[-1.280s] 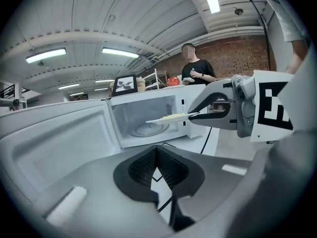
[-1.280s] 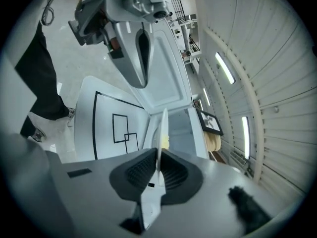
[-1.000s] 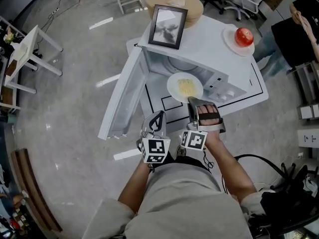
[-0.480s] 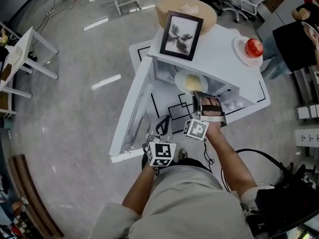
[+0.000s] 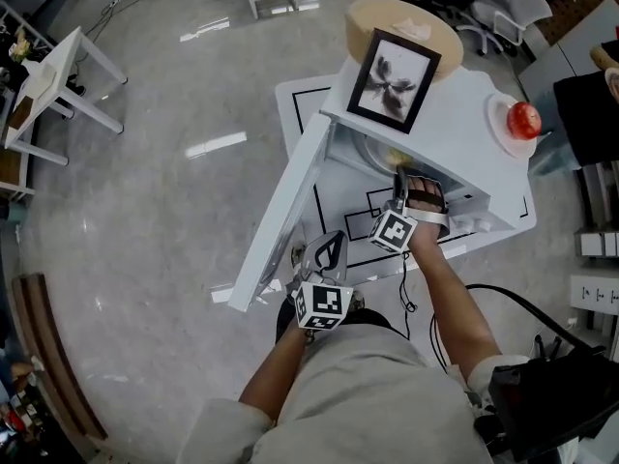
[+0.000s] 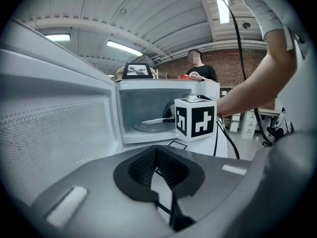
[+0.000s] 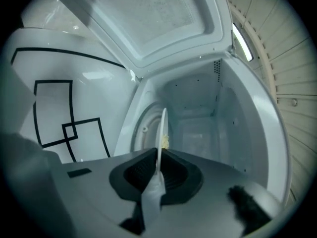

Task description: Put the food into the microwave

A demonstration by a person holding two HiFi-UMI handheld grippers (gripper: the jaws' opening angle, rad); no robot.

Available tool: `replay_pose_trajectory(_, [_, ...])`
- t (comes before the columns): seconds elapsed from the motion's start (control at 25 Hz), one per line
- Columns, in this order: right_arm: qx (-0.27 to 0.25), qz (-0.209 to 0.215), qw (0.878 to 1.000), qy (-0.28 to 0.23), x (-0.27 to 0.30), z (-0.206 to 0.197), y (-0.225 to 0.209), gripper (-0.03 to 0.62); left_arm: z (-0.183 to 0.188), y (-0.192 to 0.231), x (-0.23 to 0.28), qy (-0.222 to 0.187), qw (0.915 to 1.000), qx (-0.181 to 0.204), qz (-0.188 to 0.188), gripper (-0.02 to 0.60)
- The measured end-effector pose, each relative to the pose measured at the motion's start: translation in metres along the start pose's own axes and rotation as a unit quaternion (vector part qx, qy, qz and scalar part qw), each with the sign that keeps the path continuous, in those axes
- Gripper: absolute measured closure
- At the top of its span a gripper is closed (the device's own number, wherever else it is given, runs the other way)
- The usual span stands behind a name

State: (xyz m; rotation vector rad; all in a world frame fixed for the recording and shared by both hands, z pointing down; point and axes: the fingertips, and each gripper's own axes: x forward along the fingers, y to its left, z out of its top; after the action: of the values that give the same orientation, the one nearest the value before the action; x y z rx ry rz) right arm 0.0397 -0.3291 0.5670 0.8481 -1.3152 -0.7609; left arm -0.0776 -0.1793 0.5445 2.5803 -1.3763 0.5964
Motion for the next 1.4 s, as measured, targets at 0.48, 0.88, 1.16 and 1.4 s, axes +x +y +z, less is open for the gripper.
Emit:
replay_pose_trajectory(0.48, [-0.021, -0.002, 1.000, 0.022, 0.049, 0.003, 0.001, 0.569, -0.022, 0.002, 0.003, 0.030, 0.9995, -0.012, 0.002, 0.574])
replay_pose_trajectory(0.88, [0.079, 0.011, 0.997, 0.025, 0.064, 0.004, -0.006, 0.568, -0.025, 0.002, 0.003, 0.037, 0.9992, -0.015, 0.001, 0.574])
replay_pose_trajectory(1.16, [0.286, 0.081, 0.953, -0.049, 0.050, 0.017, -0.023, 0.436, -0.027, -0.002, 0.005, 0.048, 0.9988, -0.011, -0.001, 0.574])
replay_pose_trajectory(1.4, [0.431, 0.145, 0.888, -0.067, 0.045, 0.019, -0.023, 0.411, -0.027, -0.007, 0.006, 0.049, 0.9987, -0.010, -0.009, 0.574])
